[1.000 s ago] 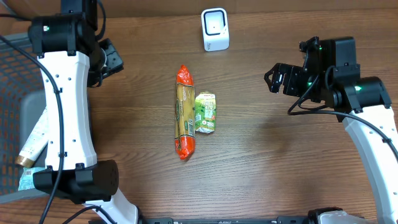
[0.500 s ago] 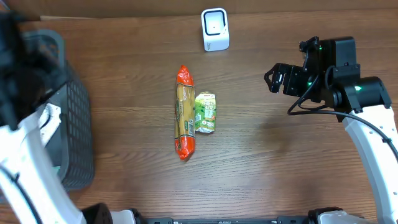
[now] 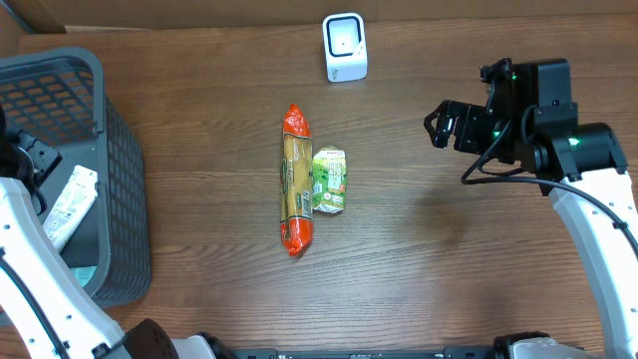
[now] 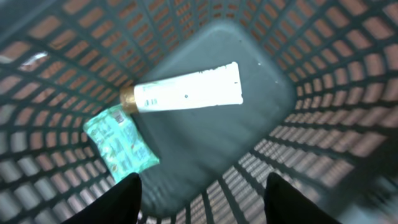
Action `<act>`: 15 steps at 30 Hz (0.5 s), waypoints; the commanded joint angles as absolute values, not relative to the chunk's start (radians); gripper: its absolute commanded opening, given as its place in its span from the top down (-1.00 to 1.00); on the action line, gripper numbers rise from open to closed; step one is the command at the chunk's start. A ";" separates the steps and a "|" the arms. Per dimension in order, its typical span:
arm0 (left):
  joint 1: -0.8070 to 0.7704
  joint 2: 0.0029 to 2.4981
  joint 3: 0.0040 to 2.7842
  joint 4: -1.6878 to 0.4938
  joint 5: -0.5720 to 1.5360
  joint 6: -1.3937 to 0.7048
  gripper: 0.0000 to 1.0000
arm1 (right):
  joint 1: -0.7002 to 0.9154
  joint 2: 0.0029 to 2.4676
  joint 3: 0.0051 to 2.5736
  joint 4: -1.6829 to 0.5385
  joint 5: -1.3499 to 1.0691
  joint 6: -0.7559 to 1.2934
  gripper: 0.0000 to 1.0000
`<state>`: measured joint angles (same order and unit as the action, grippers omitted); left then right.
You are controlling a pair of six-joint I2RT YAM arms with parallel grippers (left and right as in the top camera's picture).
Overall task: Scan the item barcode
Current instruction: 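Reach the left gripper into the basket and grasp the white conditioner tube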
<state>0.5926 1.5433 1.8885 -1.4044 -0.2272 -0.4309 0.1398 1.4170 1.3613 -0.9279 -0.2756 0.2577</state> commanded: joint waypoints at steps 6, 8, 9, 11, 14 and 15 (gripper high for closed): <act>0.762 1.578 1.607 -1.117 -0.077 -0.141 -0.09 | 0.146 1.417 1.374 -0.921 -0.262 0.254 -1.00; 0.780 1.600 1.547 -1.022 -0.077 -0.085 -0.09 | 0.146 1.417 1.374 -0.921 -0.262 0.254 -1.00; 0.780 1.611 1.525 -0.990 -0.077 -0.046 -0.09 | 0.146 1.417 1.374 -0.921 -0.262 0.254 -1.00; 0.778 1.639 1.484 -0.937 -0.077 0.041 -0.12 | 0.146 1.417 1.374 -0.921 -0.262 0.255 -1.00; 0.770 1.699 1.439 -0.866 -0.077 0.155 -0.30 | 0.146 1.417 1.374 -0.921 -0.262 0.255 -1.00; 0.768 1.723 1.430 -0.852 -0.078 0.209 -0.41 | 0.146 1.417 1.374 -0.921 -0.262 0.255 -1.00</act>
